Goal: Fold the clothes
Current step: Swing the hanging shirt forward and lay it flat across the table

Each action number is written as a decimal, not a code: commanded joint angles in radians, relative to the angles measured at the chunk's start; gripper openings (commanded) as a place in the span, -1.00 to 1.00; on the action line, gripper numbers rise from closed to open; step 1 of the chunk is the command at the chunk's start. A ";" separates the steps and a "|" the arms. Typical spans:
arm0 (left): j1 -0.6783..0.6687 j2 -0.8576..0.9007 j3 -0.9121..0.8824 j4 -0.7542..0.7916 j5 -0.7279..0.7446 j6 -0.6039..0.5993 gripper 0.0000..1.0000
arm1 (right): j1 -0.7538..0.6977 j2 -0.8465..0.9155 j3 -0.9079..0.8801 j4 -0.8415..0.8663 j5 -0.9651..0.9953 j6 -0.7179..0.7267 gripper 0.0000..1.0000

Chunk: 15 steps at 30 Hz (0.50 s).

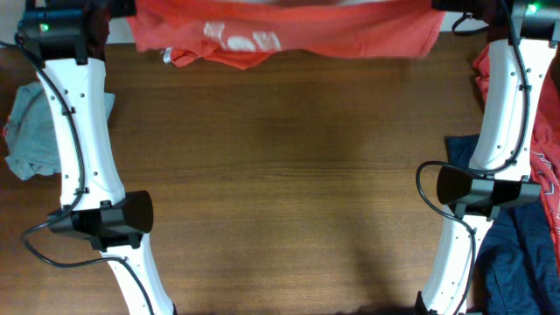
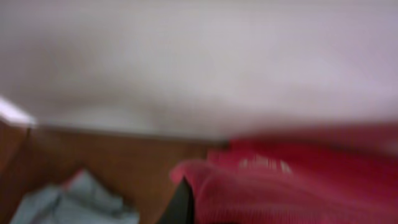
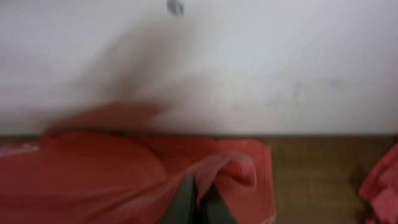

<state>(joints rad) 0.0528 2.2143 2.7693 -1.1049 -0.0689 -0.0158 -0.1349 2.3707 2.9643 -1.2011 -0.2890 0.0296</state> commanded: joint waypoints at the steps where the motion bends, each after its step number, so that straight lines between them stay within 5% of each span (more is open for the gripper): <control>1: 0.009 -0.017 0.002 -0.095 0.002 0.016 -0.99 | -0.006 -0.021 0.002 -0.056 0.011 0.000 -0.92; 15: 0.009 -0.017 0.003 -0.494 0.003 0.007 -0.99 | -0.011 -0.021 0.002 -0.439 0.012 -0.105 -0.92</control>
<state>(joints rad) 0.0528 2.2143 2.7682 -1.5520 -0.0662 -0.0158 -0.1379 2.3707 2.9639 -1.5948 -0.2863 -0.0231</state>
